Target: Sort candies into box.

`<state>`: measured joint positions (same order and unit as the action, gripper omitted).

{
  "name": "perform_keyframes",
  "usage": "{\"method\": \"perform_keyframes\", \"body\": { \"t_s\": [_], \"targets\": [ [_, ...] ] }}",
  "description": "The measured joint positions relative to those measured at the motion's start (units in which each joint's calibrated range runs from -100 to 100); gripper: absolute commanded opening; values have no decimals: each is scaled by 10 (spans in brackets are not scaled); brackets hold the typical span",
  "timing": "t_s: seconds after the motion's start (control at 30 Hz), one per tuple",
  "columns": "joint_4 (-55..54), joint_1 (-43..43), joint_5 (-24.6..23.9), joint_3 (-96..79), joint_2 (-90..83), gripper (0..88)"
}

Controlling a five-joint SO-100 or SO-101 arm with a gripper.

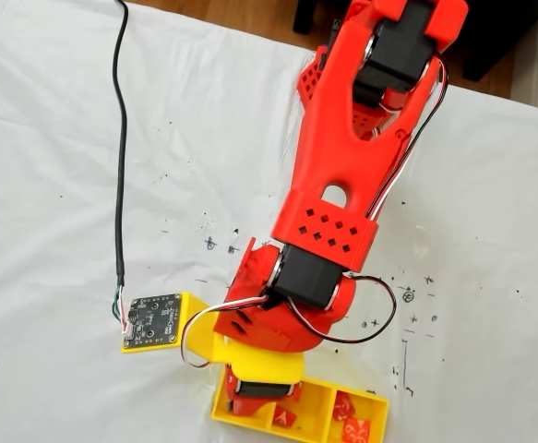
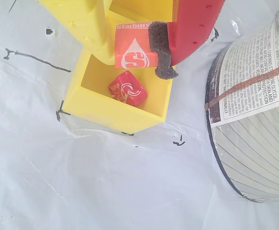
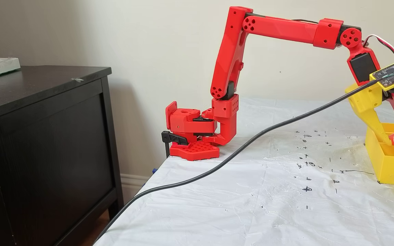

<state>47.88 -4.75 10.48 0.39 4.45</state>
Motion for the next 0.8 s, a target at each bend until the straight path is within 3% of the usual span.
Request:
{"method": "perform_keyframes", "body": {
  "t_s": [0.27,0.37,0.53,0.67,0.8],
  "targets": [
    [-5,0,-5,16,4,6],
    [-5,0,-5,24,13,195],
    [-5,4,-5,24,14,399],
    [-5,7,-4,24,14,459],
    [-5,8,-4,24,14,457]
  ]
}}
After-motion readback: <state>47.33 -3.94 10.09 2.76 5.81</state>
